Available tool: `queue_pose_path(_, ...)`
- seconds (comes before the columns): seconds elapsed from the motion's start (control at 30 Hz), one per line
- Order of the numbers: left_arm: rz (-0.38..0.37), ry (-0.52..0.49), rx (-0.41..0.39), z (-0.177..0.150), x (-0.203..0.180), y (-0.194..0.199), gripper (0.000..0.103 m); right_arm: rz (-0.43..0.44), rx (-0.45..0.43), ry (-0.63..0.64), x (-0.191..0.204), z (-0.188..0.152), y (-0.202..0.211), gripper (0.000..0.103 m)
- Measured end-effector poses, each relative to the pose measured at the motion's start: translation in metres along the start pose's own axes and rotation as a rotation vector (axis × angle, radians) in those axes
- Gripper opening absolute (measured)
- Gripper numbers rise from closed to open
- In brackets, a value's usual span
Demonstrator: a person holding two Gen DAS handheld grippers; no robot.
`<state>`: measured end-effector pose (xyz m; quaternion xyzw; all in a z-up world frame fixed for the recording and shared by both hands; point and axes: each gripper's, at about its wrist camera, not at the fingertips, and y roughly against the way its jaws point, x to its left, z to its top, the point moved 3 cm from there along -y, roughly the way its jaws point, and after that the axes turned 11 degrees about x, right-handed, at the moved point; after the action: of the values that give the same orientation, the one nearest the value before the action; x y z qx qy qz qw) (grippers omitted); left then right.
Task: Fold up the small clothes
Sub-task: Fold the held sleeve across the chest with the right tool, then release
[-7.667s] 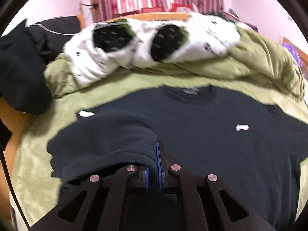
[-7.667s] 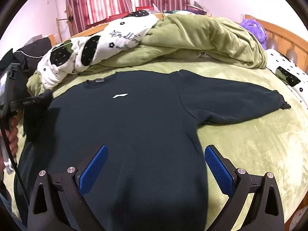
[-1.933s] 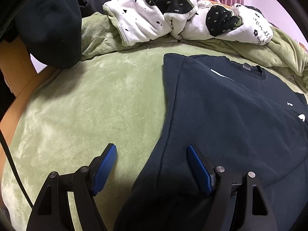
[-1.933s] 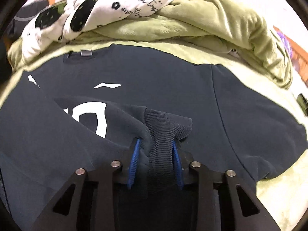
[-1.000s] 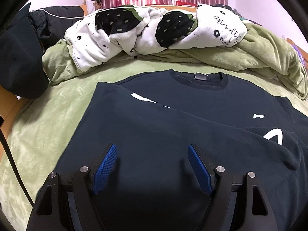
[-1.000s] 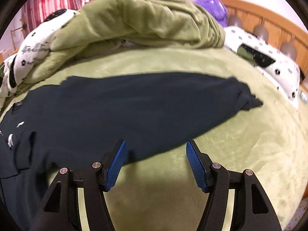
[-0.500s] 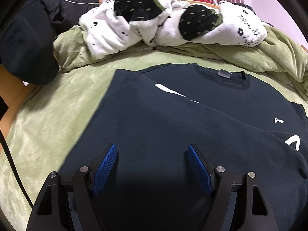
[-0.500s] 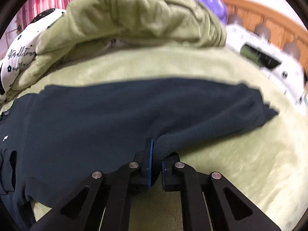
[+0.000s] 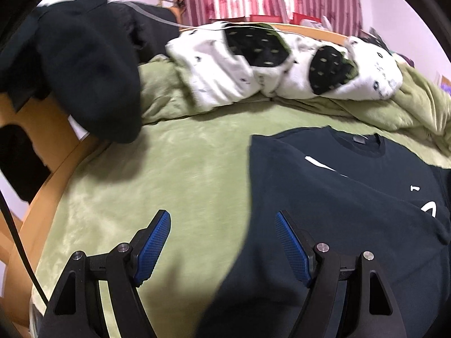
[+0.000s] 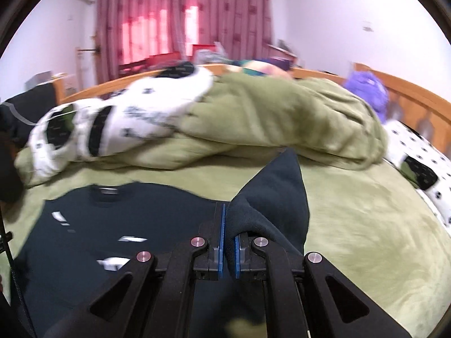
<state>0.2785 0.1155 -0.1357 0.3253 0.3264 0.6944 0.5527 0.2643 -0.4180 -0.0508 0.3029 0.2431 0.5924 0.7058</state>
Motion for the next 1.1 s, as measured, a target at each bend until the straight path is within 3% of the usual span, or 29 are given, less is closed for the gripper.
queue_pose_path(0.23, -0.05, 0.083, 0.024, -0.019, 0.038, -0.014, 0.075, 0.088, 0.071, 0.125, 0.126, -0.03, -0.027, 0.005)
queue_pose_path(0.47, -0.076, 0.076, 0.067, -0.028, 0.038, -0.035, 0.075, 0.083, 0.217, 0.214, 0.181, -0.095, -0.077, 0.007)
queue_pose_path(0.57, -0.099, 0.065, 0.069, -0.029, 0.035, -0.035, 0.075, 0.078, 0.265, 0.21, 0.183, -0.116, -0.088, 0.011)
queue_pose_path(0.6, -0.1, 0.06, 0.069, -0.031, 0.033, -0.034, 0.075, 0.083, 0.282, 0.206, 0.183, -0.121, -0.088, 0.02)
queue_pose_path(0.7, -0.112, 0.054, 0.073, -0.035, 0.027, -0.031, 0.075, 0.134, 0.332, 0.189, 0.177, -0.133, -0.081, 0.028)
queue_pose_path(0.9, -0.126, 0.018, 0.055, -0.04, -0.002, -0.013, 0.075, 0.164, 0.287, 0.13, 0.143, -0.143, -0.031, 0.04)
queue_pose_path(1.1, -0.158, -0.068, 0.01, -0.04, -0.062, 0.018, 0.075, 0.061, 0.178, 0.067, 0.072, -0.133, 0.015, 0.049)
